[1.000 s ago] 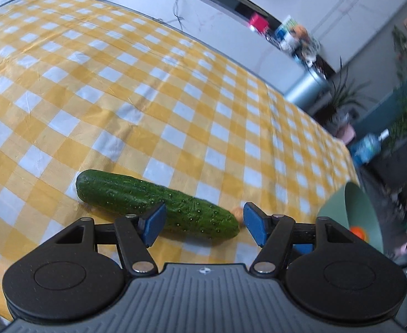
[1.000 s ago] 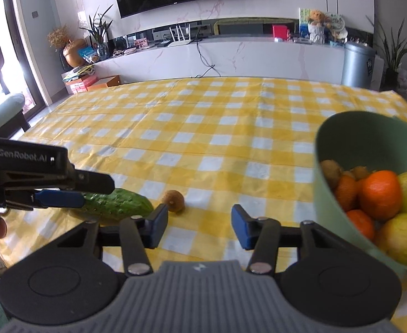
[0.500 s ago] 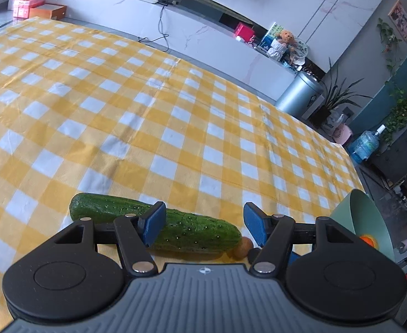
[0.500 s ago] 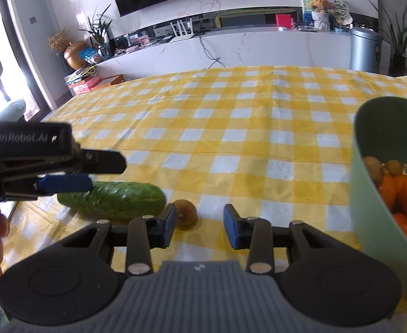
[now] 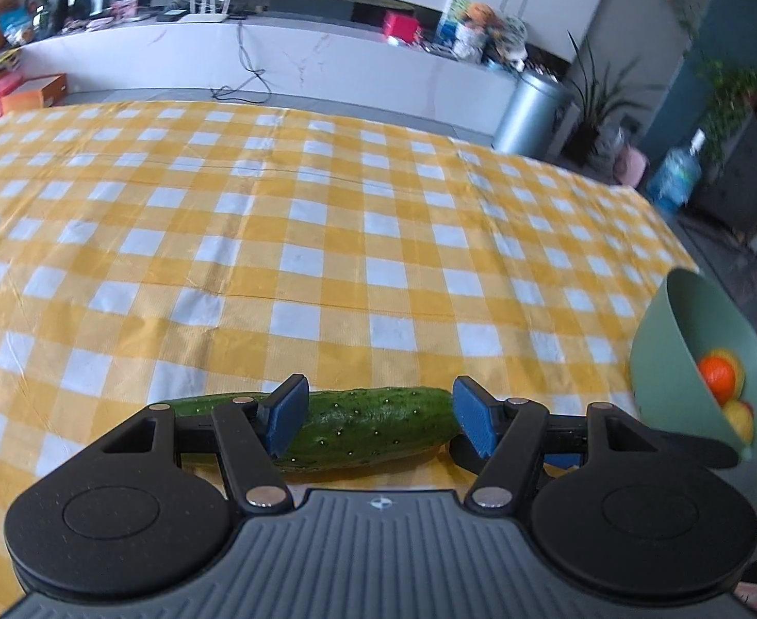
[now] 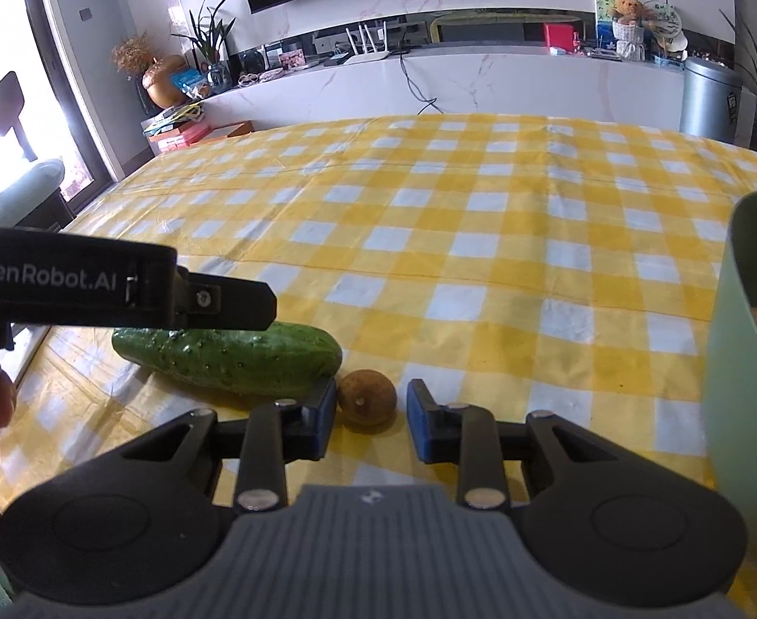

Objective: Organize fruits

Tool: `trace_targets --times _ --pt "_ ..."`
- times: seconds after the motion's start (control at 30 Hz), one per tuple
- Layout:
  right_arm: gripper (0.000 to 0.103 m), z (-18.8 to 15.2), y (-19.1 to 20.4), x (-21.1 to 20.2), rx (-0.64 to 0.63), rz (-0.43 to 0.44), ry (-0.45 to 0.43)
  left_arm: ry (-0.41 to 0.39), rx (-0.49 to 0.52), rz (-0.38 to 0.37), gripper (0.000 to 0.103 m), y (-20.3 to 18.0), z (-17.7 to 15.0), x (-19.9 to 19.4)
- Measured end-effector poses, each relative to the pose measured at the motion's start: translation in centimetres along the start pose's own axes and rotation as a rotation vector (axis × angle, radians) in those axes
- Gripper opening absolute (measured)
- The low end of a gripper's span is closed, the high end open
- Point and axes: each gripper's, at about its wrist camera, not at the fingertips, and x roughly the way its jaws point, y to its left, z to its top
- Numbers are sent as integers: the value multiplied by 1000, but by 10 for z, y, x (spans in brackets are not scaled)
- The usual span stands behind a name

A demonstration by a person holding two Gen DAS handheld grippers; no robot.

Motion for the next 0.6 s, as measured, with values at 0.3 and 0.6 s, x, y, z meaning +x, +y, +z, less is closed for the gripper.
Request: trace_targets --times 0.3,0.6 --pt "23 0 0 -7 6 -8 -7 88 268 113 75 -13 5 -3" --pt "23 -2 -6 -7 48 -17 13 145 633 253 75 -45 -7 15"
